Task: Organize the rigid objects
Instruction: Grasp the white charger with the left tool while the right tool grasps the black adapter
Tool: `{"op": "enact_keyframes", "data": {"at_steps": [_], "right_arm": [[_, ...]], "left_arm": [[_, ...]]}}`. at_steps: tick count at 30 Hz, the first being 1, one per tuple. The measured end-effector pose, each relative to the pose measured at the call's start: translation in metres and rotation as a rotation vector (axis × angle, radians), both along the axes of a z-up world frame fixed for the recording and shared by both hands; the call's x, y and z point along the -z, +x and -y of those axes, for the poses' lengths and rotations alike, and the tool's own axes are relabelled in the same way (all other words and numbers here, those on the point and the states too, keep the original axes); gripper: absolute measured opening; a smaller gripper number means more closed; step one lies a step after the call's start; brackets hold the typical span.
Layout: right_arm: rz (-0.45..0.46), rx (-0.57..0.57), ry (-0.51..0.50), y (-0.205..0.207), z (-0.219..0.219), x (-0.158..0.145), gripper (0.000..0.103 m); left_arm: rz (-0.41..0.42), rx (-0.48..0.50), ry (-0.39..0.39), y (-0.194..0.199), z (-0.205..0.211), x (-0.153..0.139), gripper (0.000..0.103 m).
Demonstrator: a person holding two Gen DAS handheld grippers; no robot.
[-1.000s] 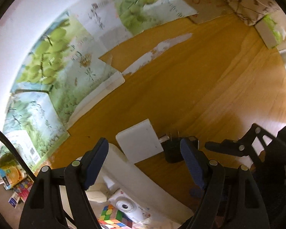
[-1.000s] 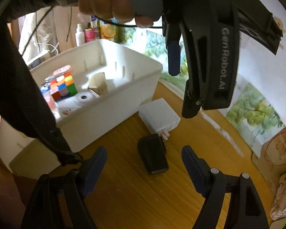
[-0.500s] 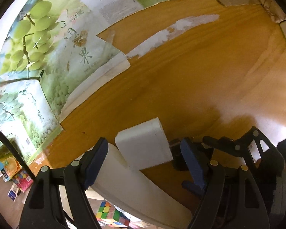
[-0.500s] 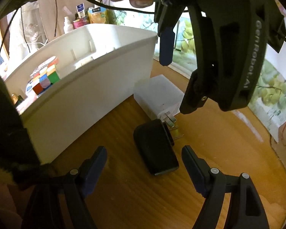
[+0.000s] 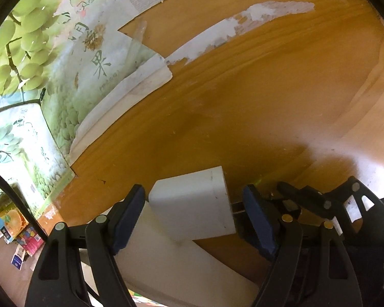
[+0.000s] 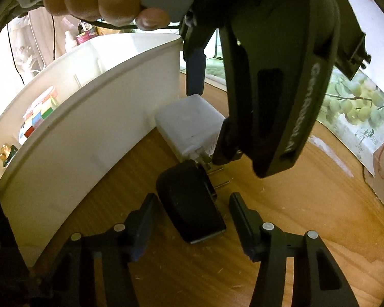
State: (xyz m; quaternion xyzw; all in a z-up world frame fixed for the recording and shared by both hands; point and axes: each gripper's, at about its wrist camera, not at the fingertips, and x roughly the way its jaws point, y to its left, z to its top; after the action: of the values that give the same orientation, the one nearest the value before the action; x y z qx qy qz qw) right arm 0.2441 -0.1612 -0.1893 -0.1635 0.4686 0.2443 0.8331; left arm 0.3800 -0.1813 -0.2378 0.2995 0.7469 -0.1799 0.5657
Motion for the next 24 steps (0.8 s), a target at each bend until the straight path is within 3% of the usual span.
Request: {"op": "enact_keyframes", "data": {"at_steps": [7, 19, 21, 24], "right_arm": [[0.006, 0.001, 0.002, 0.000, 0.001, 0.000, 0.058], [-0.009, 0.007, -0.010, 0.006, -0.005, 0.000, 0.057], [-0.013, 0.002, -0.012, 0.007, -0.009, -0.001, 0.049], [-0.020, 0.006, -0.034, 0.008, -0.015, -0.003, 0.048]], "left_arm": [[0.001, 0.012, 0.008, -0.001, -0.004, 0.013, 0.066], [0.007, -0.044, -0.039, 0.011, -0.018, 0.007, 0.063], [0.007, -0.063, -0.059, 0.013, -0.021, 0.001, 0.062], [0.017, -0.086, -0.095, 0.016, -0.025, -0.009, 0.061]]}}
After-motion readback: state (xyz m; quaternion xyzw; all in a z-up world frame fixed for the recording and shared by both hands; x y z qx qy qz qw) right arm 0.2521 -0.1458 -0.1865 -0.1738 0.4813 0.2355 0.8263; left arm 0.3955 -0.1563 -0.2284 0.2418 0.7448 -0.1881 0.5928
